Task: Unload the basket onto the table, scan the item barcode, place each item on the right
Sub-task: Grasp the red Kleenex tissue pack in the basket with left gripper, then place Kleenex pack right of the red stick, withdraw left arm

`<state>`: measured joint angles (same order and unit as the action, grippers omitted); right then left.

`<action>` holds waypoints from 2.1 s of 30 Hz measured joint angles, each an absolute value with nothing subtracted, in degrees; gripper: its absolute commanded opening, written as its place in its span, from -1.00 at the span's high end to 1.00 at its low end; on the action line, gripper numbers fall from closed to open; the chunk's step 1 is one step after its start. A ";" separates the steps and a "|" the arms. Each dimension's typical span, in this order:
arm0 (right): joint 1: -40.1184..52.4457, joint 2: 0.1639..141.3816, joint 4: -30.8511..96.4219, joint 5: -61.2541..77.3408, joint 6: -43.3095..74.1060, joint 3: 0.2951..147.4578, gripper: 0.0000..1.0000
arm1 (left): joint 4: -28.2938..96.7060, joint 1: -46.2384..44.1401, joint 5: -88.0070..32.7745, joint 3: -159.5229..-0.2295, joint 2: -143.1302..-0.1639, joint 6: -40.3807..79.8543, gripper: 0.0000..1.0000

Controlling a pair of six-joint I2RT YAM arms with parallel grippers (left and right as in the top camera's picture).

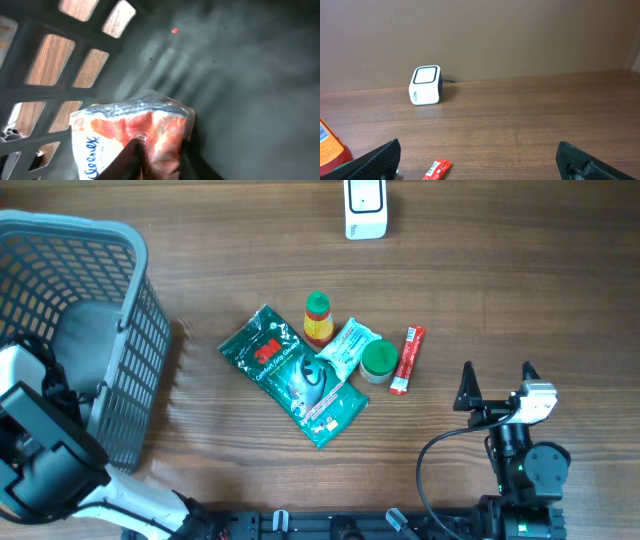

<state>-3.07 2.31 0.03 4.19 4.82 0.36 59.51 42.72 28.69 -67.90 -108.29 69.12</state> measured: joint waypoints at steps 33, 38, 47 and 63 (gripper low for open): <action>-3.07 2.31 0.03 4.19 4.82 0.36 -1.00 | 61.69 23.16 -52.97 -91.92 -71.75 15.64 0.92; -3.03 2.31 0.03 4.16 4.82 0.36 -0.99 | 56.53 -0.93 -48.07 -92.01 -72.29 13.91 0.92; -3.03 2.31 0.03 4.19 4.82 0.36 -0.99 | 33.85 -33.58 -27.49 -92.16 -85.12 14.85 0.92; -3.03 2.33 0.03 4.19 4.82 0.36 -0.99 | 15.35 -41.36 -18.52 -92.18 -120.70 13.45 0.70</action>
